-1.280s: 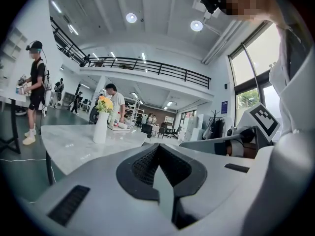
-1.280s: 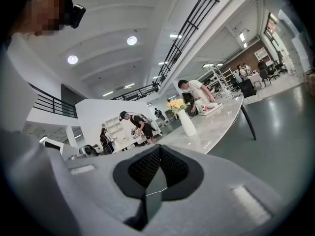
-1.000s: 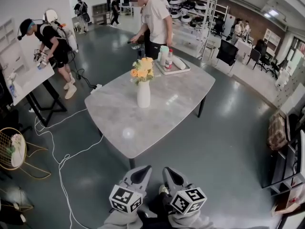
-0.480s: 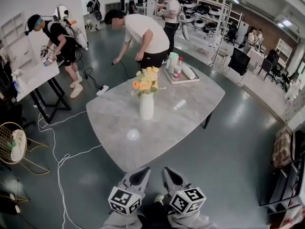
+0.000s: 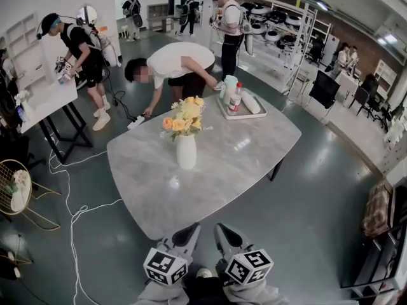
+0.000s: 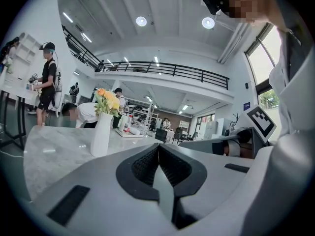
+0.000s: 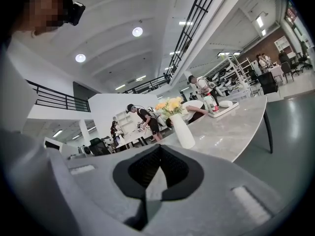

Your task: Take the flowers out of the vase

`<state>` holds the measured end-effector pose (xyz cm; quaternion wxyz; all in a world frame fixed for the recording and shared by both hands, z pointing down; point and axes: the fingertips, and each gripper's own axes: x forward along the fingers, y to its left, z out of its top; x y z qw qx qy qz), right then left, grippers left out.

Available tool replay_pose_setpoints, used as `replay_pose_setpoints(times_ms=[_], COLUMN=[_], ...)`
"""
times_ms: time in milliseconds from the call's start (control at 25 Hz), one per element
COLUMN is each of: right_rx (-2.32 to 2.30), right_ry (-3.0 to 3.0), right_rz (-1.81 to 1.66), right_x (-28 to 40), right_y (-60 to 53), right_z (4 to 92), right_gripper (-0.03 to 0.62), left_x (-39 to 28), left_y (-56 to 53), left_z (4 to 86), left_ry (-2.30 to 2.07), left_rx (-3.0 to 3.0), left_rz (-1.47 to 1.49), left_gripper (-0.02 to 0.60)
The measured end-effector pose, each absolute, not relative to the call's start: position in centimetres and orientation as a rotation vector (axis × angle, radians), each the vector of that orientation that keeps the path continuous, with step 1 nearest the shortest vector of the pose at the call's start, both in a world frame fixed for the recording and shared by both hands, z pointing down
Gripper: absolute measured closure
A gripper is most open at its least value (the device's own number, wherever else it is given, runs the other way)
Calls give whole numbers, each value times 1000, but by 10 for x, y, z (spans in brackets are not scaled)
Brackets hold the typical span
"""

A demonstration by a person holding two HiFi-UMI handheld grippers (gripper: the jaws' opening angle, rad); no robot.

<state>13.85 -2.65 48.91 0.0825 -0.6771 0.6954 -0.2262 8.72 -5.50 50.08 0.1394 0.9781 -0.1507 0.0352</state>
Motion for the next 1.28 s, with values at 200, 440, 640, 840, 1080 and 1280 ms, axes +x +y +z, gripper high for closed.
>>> replay_pose_setpoints(times_ms=[200,440,640,840,1080,1280], right_rx=[-2026,-2017,-2005,-2010,-2015,-1987], right_ry=[2052,2040,2017,1995,1994,2083], right_rz=[-684,-692,-703,-714,-711,-685], right_x=[167,182,187,193,207,222], right_y=[-21,-9,1,2,-28,-73], right_z=[493,497,496,501,502,494], right_gripper=[595,595,595,595,595,595], left_x=[109,120,125,134,140,154], left_y=[-57,-54,-51,-50,-75,-122], left_z=[503,505,498,505,513,512], left_ry=[-462,-498,-499,-474,-503,-579], left_rx=[2828,2820,2829,2820,2777,2732], left_rz=[106,111,137,151,151,103], left_gripper=[580,580,580,580,580,580])
